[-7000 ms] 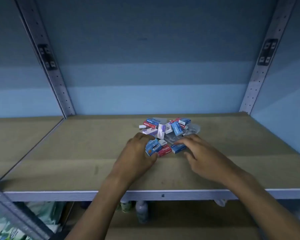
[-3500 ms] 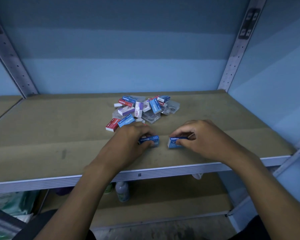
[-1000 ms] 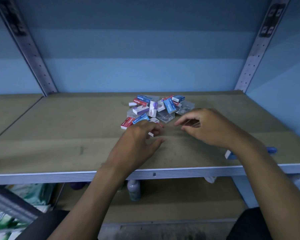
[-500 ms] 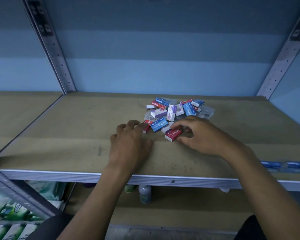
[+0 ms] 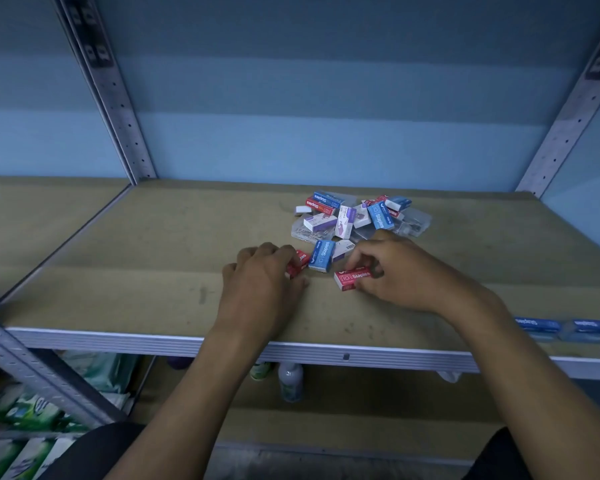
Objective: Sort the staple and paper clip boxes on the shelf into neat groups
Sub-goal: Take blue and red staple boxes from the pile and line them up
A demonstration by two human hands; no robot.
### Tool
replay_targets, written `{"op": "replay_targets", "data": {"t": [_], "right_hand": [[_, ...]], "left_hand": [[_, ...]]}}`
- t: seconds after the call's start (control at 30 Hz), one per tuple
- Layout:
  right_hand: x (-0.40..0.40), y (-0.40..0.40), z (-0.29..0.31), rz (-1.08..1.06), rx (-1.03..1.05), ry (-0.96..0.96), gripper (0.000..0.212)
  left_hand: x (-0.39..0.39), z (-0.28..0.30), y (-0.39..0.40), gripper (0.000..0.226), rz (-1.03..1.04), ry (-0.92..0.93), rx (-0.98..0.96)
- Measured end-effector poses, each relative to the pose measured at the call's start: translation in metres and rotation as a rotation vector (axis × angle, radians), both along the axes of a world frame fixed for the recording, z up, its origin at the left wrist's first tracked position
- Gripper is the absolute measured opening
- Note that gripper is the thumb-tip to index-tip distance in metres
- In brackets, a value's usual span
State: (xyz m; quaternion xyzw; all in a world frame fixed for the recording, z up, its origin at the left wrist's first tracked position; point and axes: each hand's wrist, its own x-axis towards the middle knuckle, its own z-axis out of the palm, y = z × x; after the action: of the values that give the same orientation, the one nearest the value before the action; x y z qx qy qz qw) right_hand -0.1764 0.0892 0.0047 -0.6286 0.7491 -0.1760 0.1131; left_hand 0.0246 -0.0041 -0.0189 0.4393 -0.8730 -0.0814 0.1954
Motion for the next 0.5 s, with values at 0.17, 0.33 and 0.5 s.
{"op": "replay_targets", "data": {"t": [0.17,0.33,0.5], "right_hand": [[0.002,0.005,0.002,-0.007,-0.013,-0.014,0.016],[0.006,0.010,0.007,-0.013,0.029,-0.063,0.039],[0.007,0.011,0.006,-0.007,0.010,-0.060,0.033]], "left_hand": [[0.007,-0.004,0.001,0.017,-0.040,0.057,-0.060],[0.008,-0.005,0.000,0.029,-0.118,0.090,-0.051],[0.008,-0.004,-0.002,0.040,-0.228,0.170,-0.018]]}}
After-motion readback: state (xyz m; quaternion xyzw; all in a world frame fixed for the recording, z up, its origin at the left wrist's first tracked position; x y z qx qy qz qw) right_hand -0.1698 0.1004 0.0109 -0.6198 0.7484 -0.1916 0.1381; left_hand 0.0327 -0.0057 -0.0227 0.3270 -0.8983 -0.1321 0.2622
